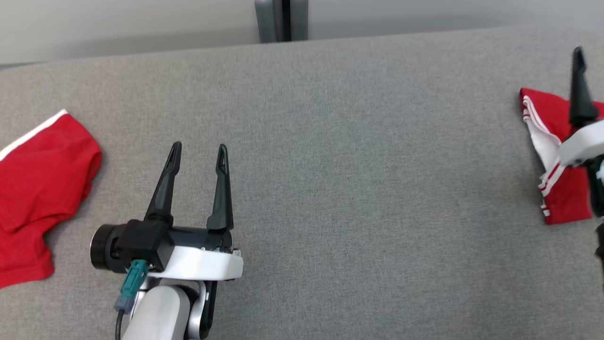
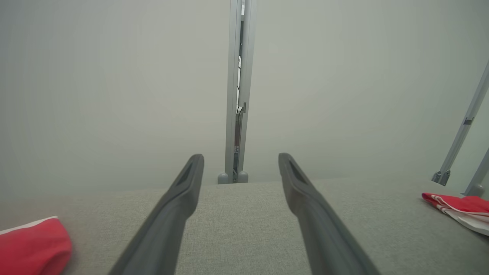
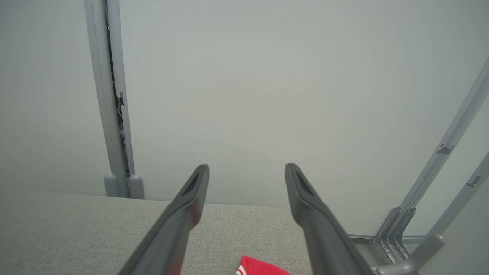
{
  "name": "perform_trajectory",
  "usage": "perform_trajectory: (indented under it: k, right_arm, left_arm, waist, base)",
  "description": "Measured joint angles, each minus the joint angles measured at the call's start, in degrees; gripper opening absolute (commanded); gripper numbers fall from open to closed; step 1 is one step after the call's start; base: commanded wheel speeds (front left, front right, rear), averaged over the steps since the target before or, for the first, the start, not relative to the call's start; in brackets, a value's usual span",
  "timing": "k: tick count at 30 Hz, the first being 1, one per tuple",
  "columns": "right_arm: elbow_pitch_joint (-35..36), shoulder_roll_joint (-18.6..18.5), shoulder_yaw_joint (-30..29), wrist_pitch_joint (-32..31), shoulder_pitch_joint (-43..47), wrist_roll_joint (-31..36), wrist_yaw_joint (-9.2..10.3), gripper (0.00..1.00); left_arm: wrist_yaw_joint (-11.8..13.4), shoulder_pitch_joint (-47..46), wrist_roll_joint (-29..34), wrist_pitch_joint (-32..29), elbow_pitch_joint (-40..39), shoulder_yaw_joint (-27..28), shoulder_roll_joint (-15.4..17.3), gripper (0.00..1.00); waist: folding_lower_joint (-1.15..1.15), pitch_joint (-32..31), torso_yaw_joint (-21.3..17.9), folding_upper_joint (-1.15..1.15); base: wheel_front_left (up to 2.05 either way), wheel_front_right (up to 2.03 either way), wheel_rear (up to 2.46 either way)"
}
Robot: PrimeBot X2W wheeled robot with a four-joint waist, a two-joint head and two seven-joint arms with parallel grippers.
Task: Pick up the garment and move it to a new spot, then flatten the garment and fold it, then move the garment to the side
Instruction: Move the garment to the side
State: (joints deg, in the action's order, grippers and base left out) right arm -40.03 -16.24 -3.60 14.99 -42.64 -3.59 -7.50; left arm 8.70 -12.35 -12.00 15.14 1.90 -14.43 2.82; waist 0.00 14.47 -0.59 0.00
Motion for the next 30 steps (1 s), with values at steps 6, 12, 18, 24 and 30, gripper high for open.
perform_trajectory:
  k: [6, 12, 18, 24, 30]
  right_arm:
    - [13.5, 5.1, 2.3, 0.0, 11.6, -3.2, 0.00, 1.00]
    - [21.5, 9.7, 2.4, 0.0, 20.6, -5.2, 0.00, 1.00]
    - [26.6, 12.6, 2.5, 0.0, 29.5, -2.9, 0.00, 1.00]
    - [27.1, 13.3, 2.1, 0.0, 31.5, -2.7, 0.00, 1.00]
    - [27.2, 13.4, 2.5, 0.0, 32.0, -4.2, 0.00, 1.00]
  left_arm:
    - [0.0, 3.1, -0.4, 0.0, 0.1, 0.8, 0.0, 1.00]
    - [0.4, 6.1, -1.2, 0.0, 0.7, 1.3, 0.0, 1.00]
    - [0.8, 9.8, -2.9, 0.0, 1.7, 1.6, 0.0, 1.00]
    - [0.7, 10.1, -2.6, 0.0, 2.4, 1.2, 0.0, 1.00]
    - [0.8, 10.2, -2.6, 0.0, 2.5, 1.2, 0.0, 1.00]
  waist:
    - [0.00, -4.2, -0.5, 0.00]
    - [0.00, -6.8, -0.4, 0.00]
    - [0.00, -8.8, 0.0, 0.00]
    - [0.00, -9.3, 0.5, 0.00]
    - [0.00, -9.4, 0.8, 0.00]
  base:
    - [0.00, 0.00, 0.00]
    - [0.00, 0.00, 0.00]
    - [0.00, 0.00, 0.00]
    - [0.00, 0.00, 0.00]
    - [0.00, 0.00, 0.00]
